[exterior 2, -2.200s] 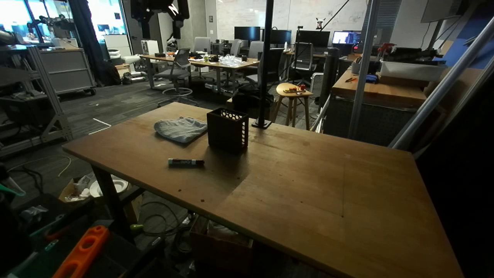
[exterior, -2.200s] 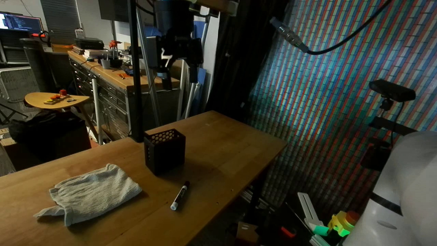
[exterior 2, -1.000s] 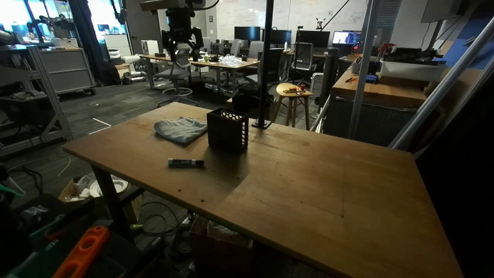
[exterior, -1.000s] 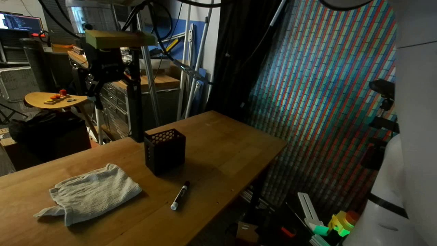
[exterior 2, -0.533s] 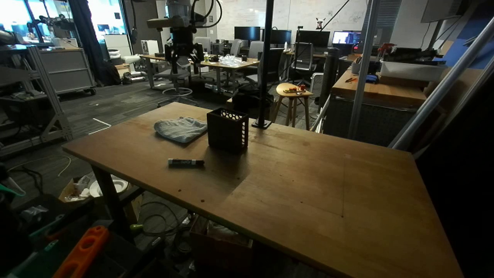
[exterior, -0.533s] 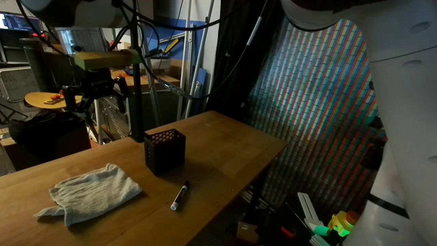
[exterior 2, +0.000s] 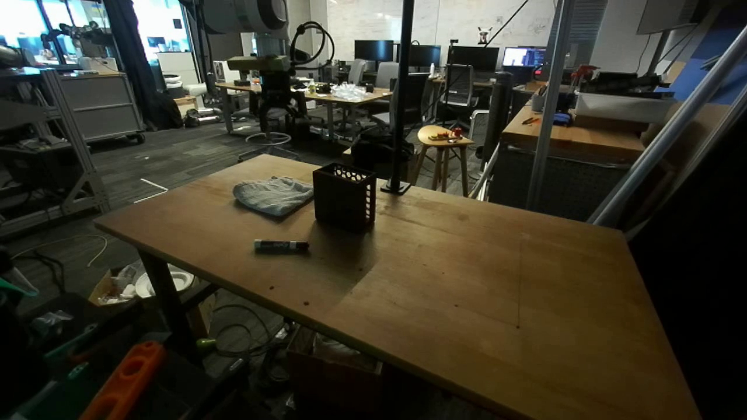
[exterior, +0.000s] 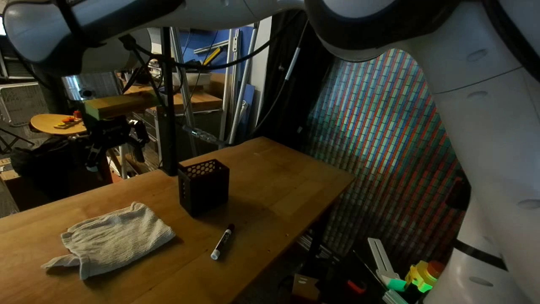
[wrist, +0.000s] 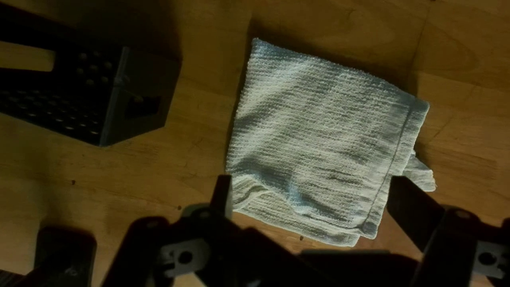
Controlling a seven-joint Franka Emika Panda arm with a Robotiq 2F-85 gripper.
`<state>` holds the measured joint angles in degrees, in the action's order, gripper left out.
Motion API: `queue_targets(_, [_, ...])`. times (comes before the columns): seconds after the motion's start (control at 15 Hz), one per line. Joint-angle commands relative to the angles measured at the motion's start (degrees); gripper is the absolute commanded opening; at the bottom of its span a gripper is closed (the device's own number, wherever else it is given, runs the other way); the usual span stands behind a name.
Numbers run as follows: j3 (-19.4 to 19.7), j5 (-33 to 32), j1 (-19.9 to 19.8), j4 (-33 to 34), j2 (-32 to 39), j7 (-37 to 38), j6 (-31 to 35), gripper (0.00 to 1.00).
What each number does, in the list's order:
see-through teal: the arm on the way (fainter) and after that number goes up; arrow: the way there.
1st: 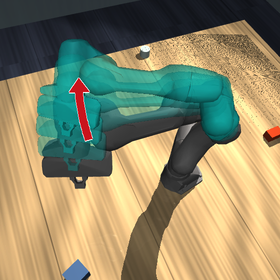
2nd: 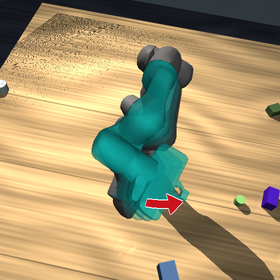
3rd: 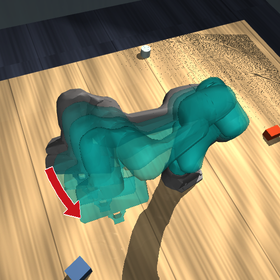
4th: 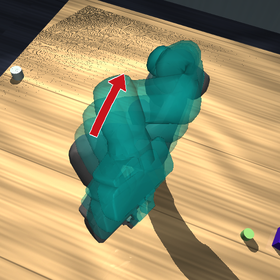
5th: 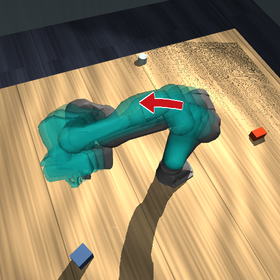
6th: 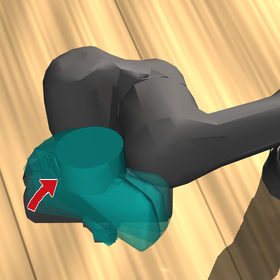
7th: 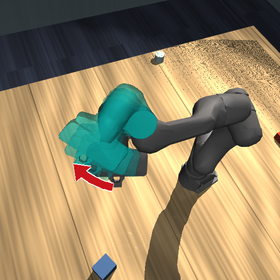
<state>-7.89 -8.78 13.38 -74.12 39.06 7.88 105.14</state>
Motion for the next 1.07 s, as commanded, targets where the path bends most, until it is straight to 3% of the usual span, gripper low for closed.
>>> queue_targets(0.0, [1.35, -0.93, 1.97, 5.2, 5.22, -2.88, 0.15, 1.0])
queue_targets(1.0, [3.34, 0.21, 4.16, 22.49, 26.15, -5.27, -0.43, 1.0])
